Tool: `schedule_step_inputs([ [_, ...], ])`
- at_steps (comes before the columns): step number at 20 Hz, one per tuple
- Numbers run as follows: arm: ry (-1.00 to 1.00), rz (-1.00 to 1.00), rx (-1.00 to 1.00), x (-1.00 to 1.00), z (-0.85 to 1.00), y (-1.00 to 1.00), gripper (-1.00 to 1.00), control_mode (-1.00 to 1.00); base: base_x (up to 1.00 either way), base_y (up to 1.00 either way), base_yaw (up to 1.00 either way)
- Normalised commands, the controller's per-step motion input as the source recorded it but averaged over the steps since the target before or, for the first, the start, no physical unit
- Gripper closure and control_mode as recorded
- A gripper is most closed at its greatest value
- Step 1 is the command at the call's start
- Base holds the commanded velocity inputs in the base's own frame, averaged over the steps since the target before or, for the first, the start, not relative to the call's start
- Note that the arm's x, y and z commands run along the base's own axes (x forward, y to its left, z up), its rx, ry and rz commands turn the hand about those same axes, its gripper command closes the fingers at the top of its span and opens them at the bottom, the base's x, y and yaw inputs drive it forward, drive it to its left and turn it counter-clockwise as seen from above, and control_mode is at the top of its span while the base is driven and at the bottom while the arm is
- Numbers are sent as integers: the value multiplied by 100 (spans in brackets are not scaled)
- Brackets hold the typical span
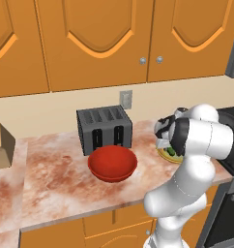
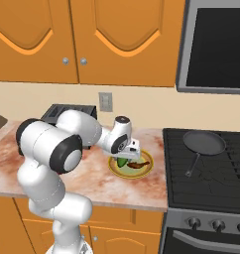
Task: Place the chicken drumstick on the plate and place the avocado on the same plate.
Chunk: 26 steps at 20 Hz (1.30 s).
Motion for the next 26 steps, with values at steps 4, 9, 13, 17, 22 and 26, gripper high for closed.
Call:
schedule_step_inputs([
  [4,0,0,-1,0,7,-3,-100,-100,0,0,0],
  [9,0,0,-1,0,19,-1,-100,-100,0,0,0],
  [13,-2,0,-1,-10,35,-8,-100,-100,0,0,0],
  [17,0,0,0,-41,35,-1,-100,-100,0,0,0],
  [22,-5,0,0,-59,20,8,-100,-100,0,0,0],
  [26,0,0,0,-56,19,26,-100,-100,0,0,0],
])
